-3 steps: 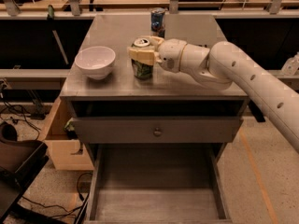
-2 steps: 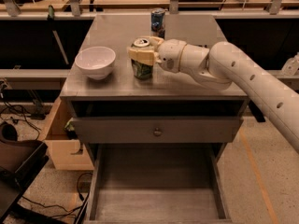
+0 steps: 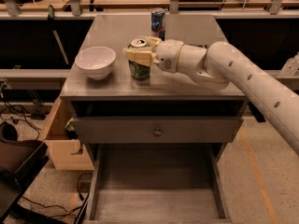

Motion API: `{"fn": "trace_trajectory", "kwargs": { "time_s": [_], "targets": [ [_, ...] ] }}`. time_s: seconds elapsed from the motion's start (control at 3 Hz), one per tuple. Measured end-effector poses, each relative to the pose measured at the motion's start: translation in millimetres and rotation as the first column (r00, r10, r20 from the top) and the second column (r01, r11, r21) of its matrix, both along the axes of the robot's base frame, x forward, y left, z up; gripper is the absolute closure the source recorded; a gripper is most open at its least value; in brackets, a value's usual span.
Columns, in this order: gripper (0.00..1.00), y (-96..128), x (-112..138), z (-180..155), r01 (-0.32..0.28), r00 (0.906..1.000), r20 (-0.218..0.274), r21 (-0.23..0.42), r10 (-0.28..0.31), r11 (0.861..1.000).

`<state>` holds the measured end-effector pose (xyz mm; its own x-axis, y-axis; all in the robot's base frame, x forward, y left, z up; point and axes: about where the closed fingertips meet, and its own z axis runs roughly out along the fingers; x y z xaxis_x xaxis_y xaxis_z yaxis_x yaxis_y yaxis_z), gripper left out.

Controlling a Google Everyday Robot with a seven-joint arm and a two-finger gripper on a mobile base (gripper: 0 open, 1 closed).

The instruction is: Pick green can from white bowl and place on counter

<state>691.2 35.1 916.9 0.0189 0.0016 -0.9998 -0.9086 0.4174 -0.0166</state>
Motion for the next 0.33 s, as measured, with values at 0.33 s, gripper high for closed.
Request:
{"fn": "trace_trajectory", "kwargs": {
  "time_s": [0.33],
  "targets": [
    [0.05,2.6,-0.6,0.4,-0.004,1.0,0.0,0.0,0.004,1.0]
  ]
}}
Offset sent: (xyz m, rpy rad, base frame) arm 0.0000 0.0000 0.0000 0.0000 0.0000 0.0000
